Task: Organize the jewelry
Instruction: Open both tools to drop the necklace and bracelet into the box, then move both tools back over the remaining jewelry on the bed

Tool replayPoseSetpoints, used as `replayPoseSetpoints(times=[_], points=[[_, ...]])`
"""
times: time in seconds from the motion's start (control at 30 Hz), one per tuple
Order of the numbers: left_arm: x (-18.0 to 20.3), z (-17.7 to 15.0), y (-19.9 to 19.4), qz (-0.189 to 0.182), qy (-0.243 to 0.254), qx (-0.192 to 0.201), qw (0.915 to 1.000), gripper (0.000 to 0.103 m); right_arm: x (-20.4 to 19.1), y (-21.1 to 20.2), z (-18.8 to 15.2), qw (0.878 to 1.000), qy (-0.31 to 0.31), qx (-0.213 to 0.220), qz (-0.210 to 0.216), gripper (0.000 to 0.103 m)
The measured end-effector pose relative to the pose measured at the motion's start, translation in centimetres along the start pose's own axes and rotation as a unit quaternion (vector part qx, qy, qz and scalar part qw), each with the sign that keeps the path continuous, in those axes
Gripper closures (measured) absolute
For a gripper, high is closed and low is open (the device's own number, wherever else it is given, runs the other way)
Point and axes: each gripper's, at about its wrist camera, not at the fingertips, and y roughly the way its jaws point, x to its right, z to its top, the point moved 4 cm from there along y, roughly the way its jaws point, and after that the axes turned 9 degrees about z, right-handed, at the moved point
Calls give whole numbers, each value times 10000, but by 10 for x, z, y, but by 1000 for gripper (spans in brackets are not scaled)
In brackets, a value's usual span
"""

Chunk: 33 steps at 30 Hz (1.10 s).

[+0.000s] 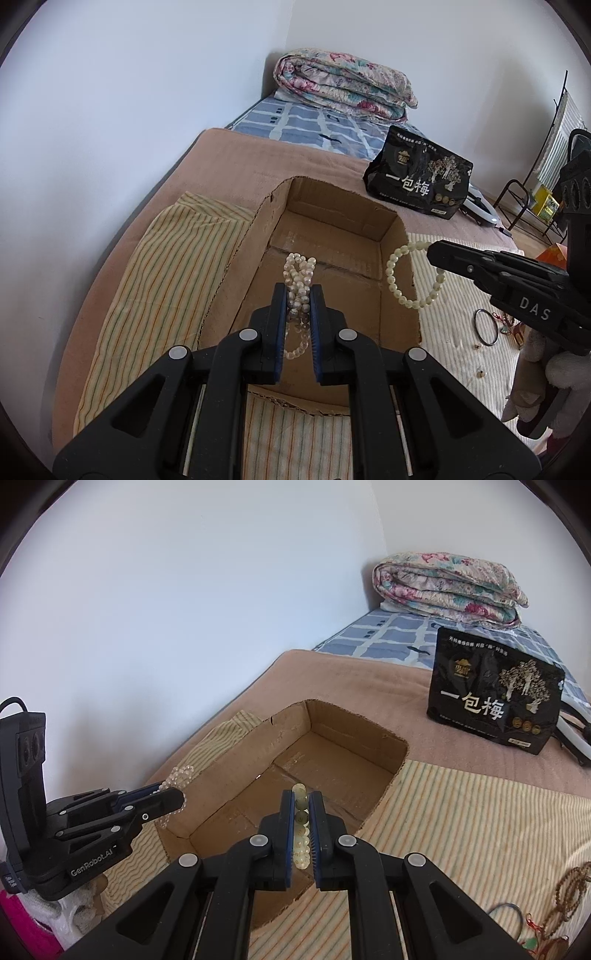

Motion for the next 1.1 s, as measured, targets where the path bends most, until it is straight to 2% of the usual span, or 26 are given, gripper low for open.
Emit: replayPoseSetpoints(times=[0.33,0.4,0.43,0.5,0.6,0.97,1.1], points=[[-1,-8,18,28,-34,-195,9998,93,17,23,-11,9995,278,-143,81,96],[-3,-7,19,-19,-94,-223,9997,93,19,24,-11,9994,306,-127,94,83],[-4,-7,19,2,-113,-230,9997,92,20,23,-11,9995,298,-104,58,67],[-5,-7,18,53,-137,-196,9997,59,21,20,-11,9996,274,-45,25,47],[-6,-7,16,86,-165,-145,9997,57,20,14,-11,9996,258,25,-52,27],[-6,-8,12,101,-174,-138,9997,57,23,-9,-10,9986,141,212,-465,3],[2,-8,3,86,-153,-96,9998,57,25,-20,-10,9974,97,278,-653,2]])
